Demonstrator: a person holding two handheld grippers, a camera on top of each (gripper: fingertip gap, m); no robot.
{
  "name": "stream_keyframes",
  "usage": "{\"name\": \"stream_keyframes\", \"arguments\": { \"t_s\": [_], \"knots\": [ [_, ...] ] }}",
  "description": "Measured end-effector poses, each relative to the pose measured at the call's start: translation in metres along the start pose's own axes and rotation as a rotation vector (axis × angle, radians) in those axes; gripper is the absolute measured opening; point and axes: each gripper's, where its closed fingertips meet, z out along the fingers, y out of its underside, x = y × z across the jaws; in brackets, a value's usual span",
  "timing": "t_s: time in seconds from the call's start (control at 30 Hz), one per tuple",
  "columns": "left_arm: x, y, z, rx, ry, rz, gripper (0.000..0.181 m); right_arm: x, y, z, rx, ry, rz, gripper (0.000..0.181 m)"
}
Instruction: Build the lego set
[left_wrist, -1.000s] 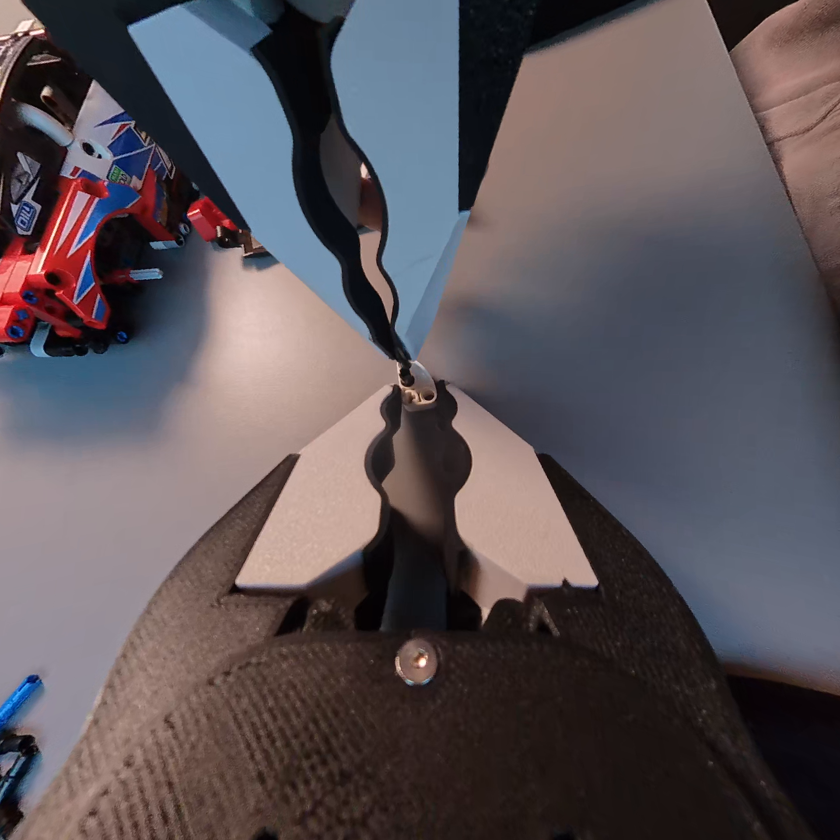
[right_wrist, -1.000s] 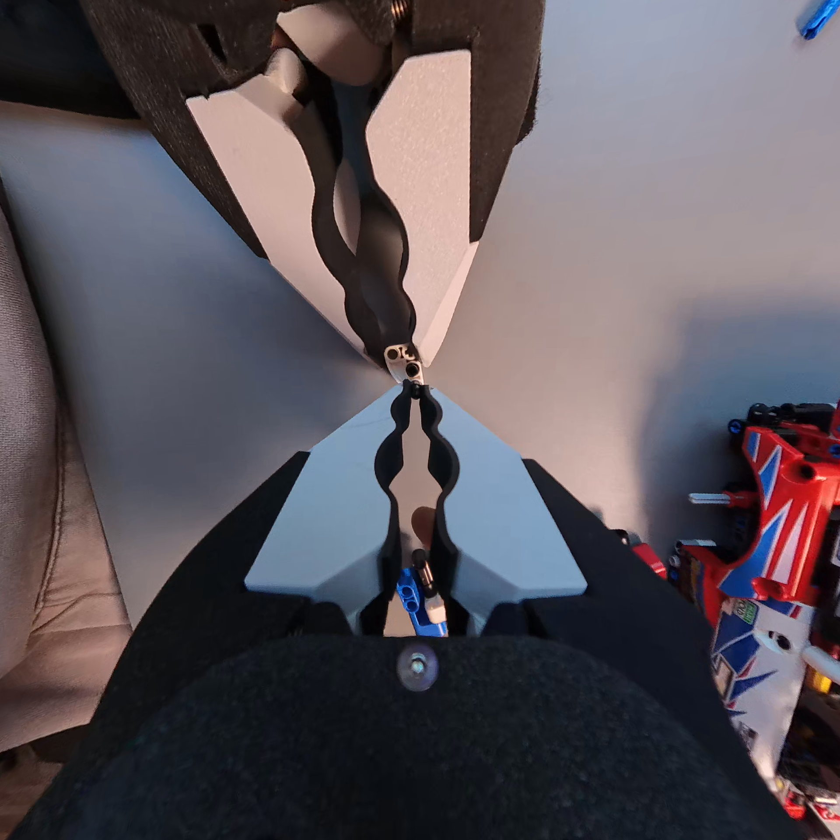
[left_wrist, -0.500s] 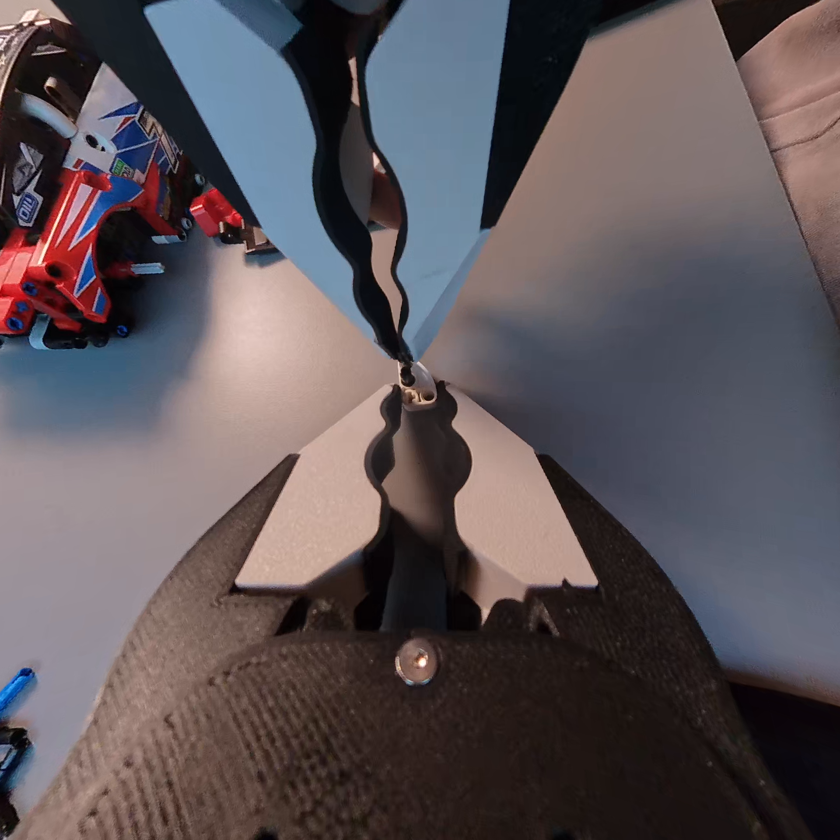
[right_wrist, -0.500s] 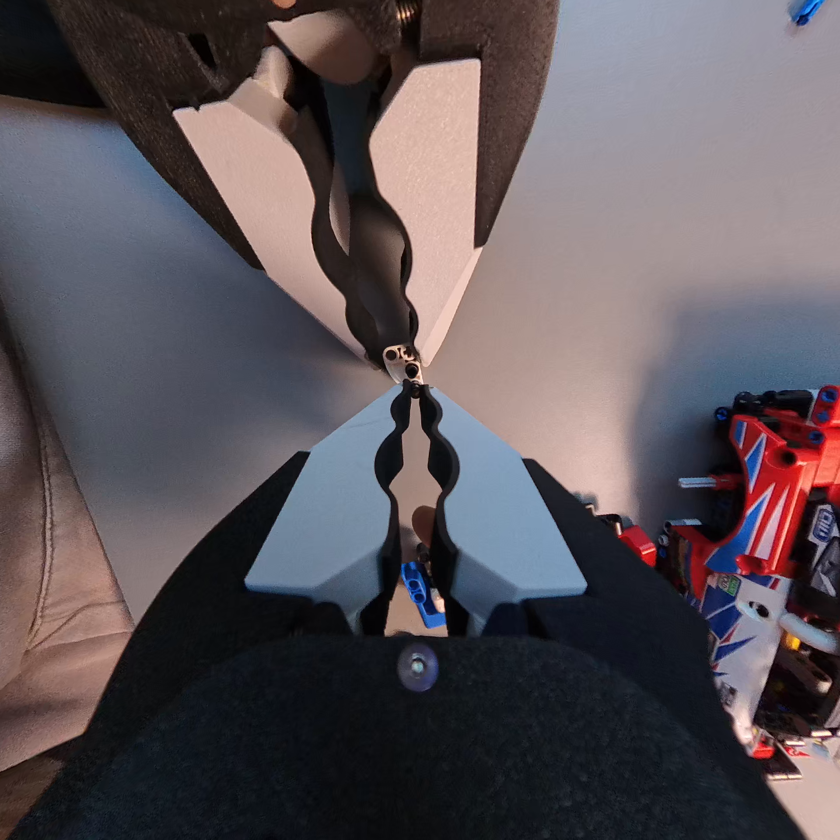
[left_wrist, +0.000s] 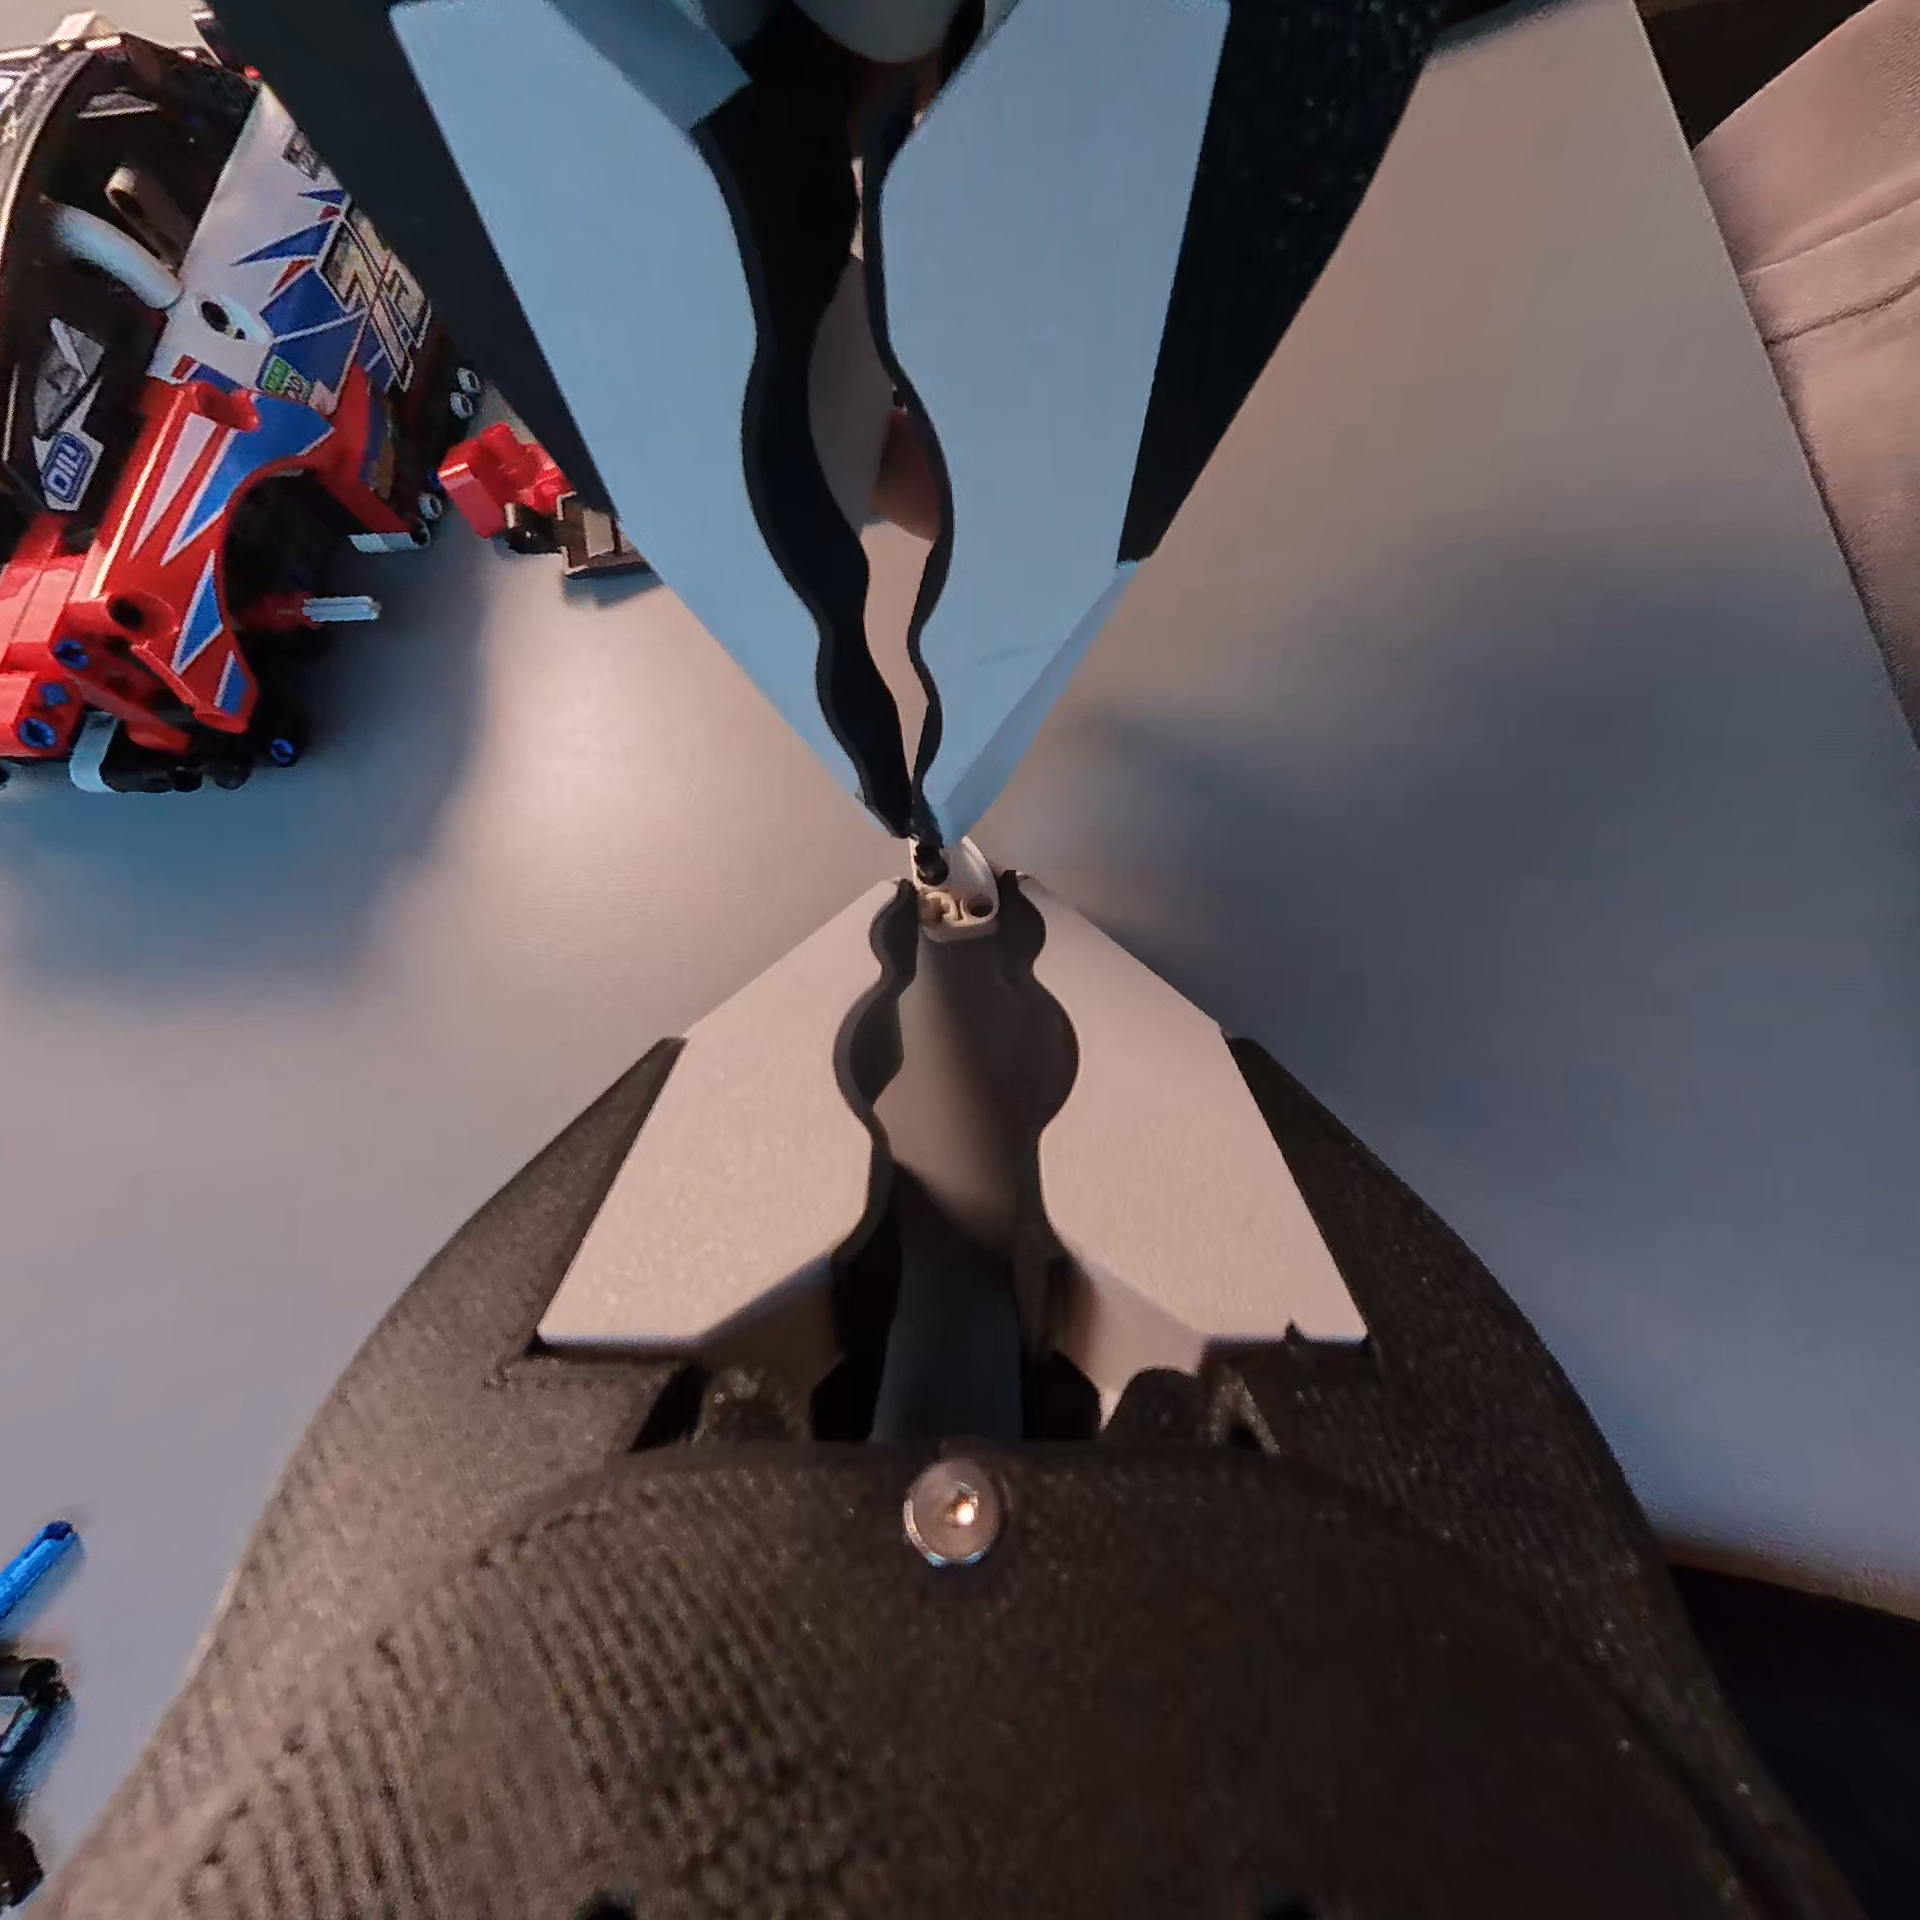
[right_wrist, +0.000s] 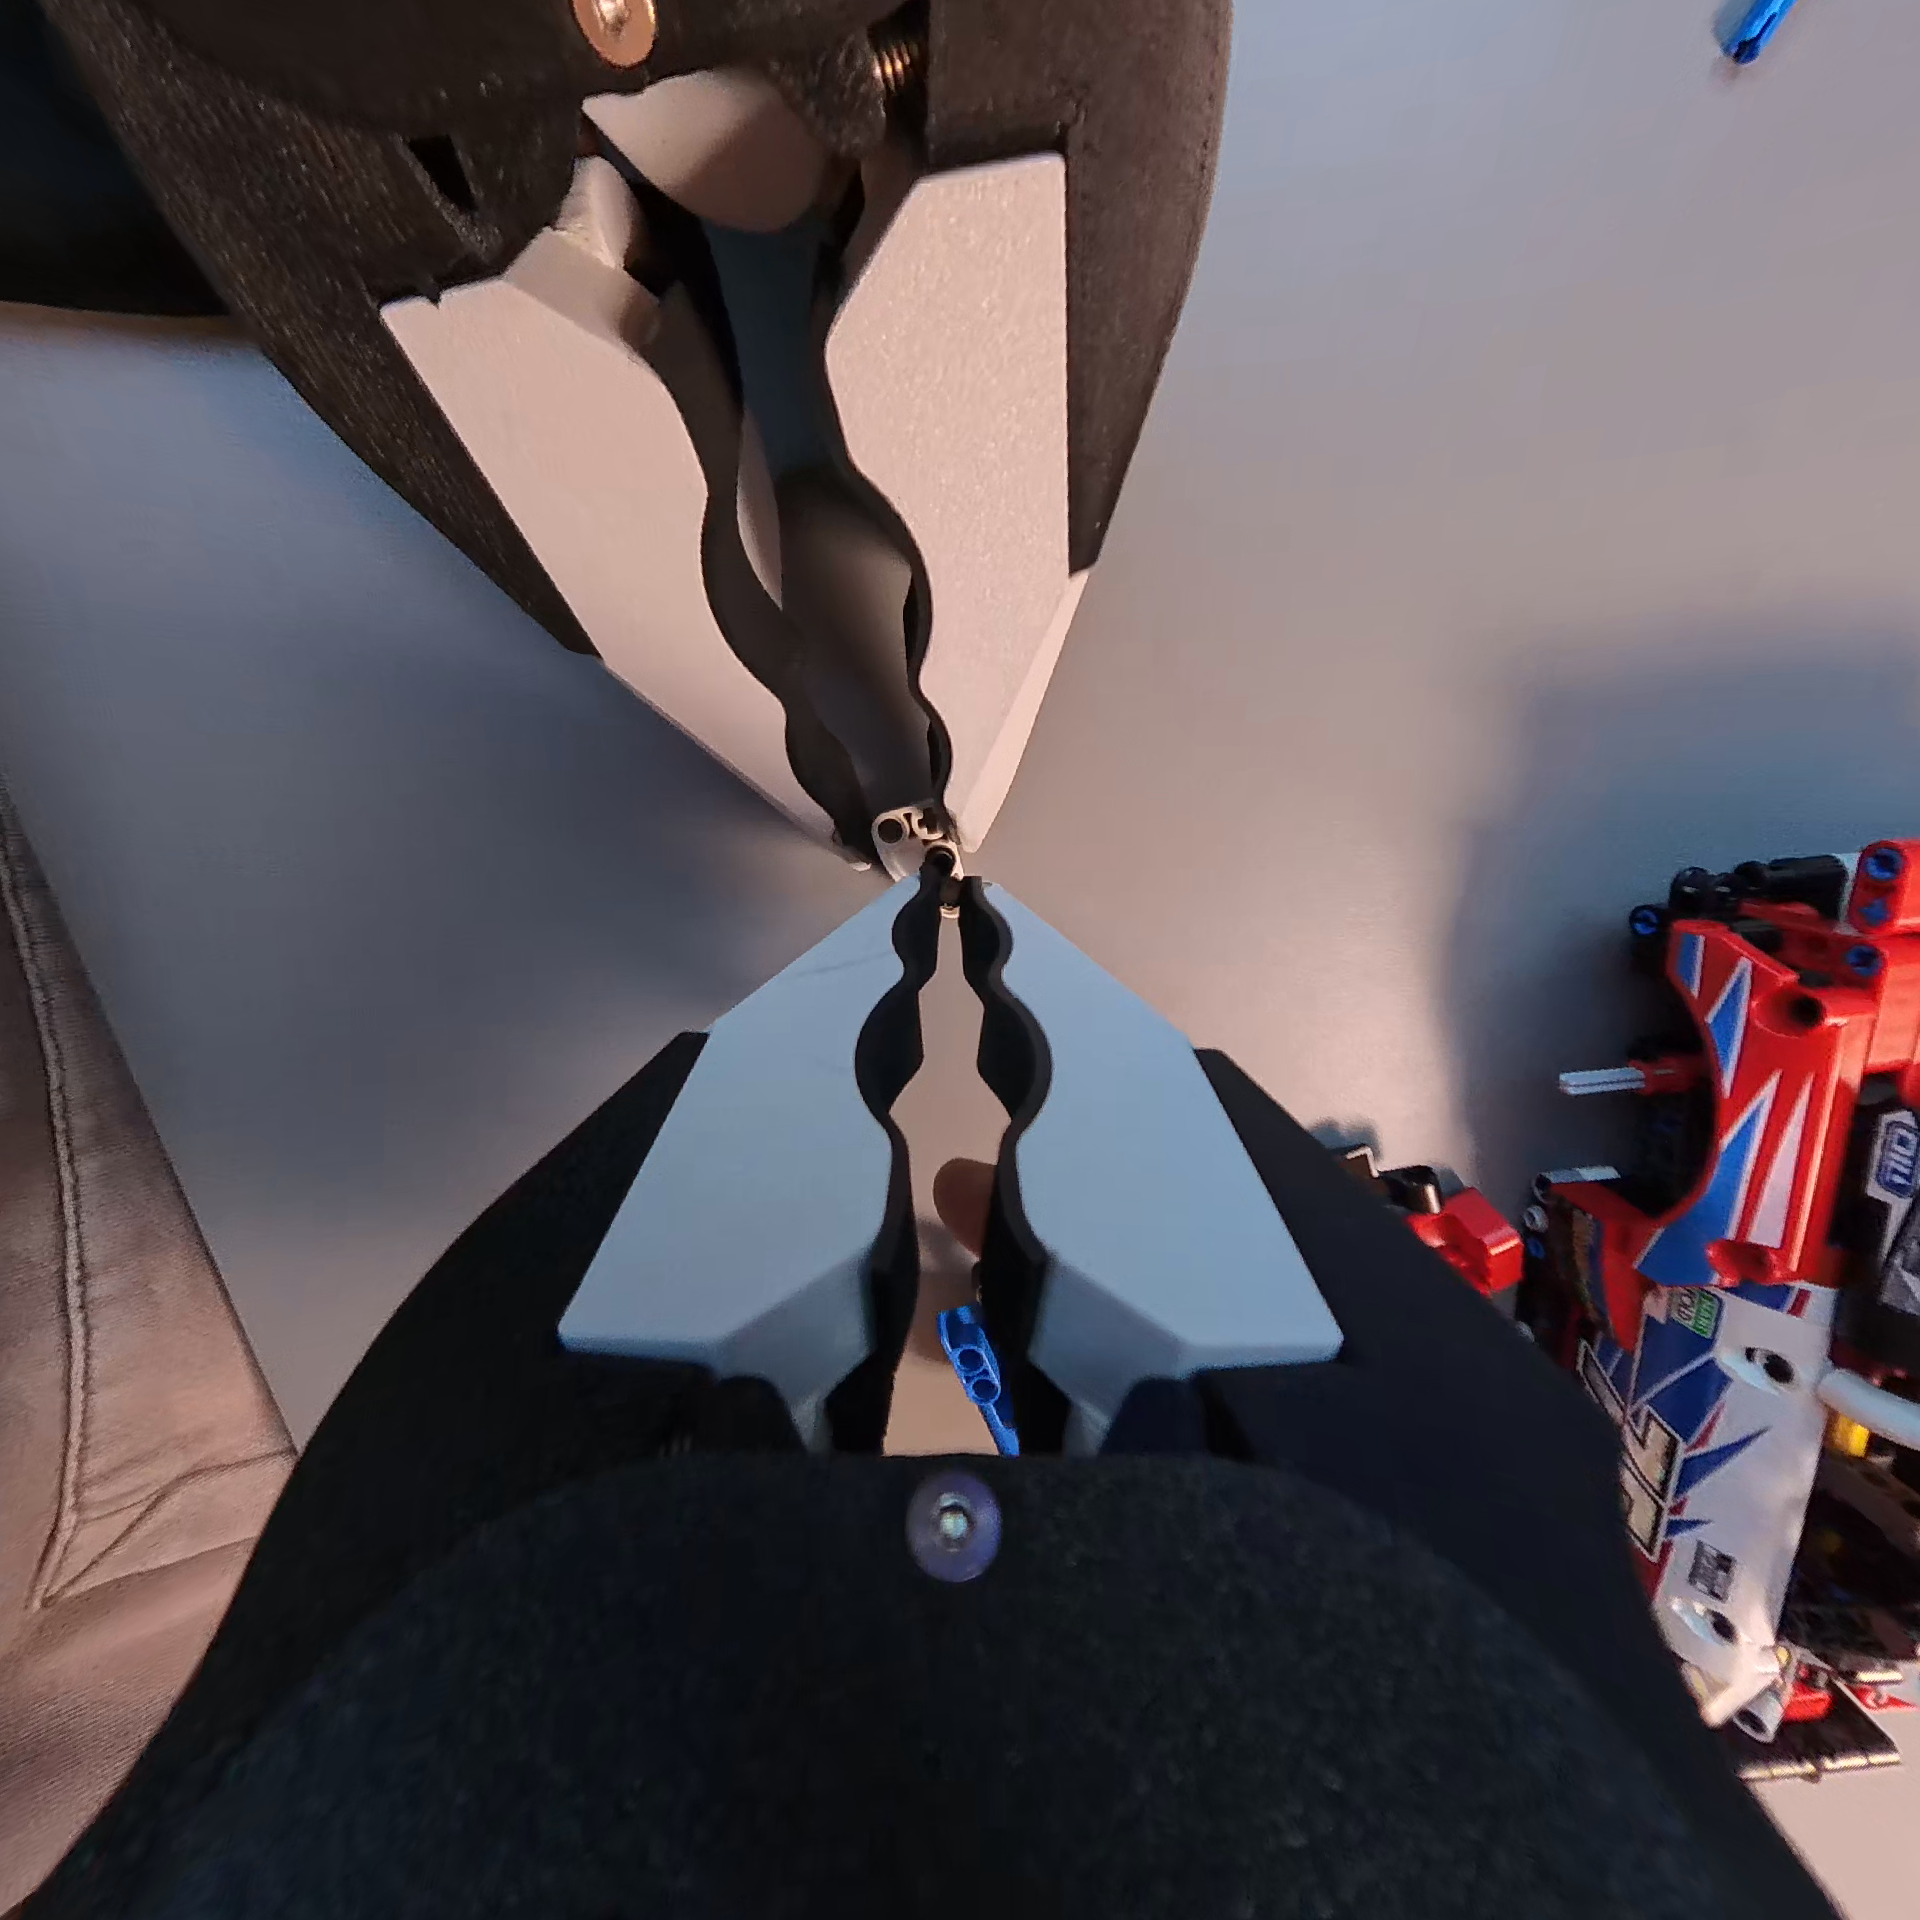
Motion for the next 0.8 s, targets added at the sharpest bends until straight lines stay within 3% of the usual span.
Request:
{"name": "stream_keyframes", "arguments": {
  "t_s": [0.6, 0.8],
  "knots": [
    [0.0, 0.0, 0.001, -0.001, -0.011, 0.005, 0.014, 0.001, 0.004, 0.0, 0.081, -0.023, -0.02, 0.002],
    [0.0, 0.0, 0.001, -0.001, -0.009, 0.006, 0.014, -0.001, 0.013, 0.003, 0.002, -0.04, -0.071, 0.001]
  ]
}}
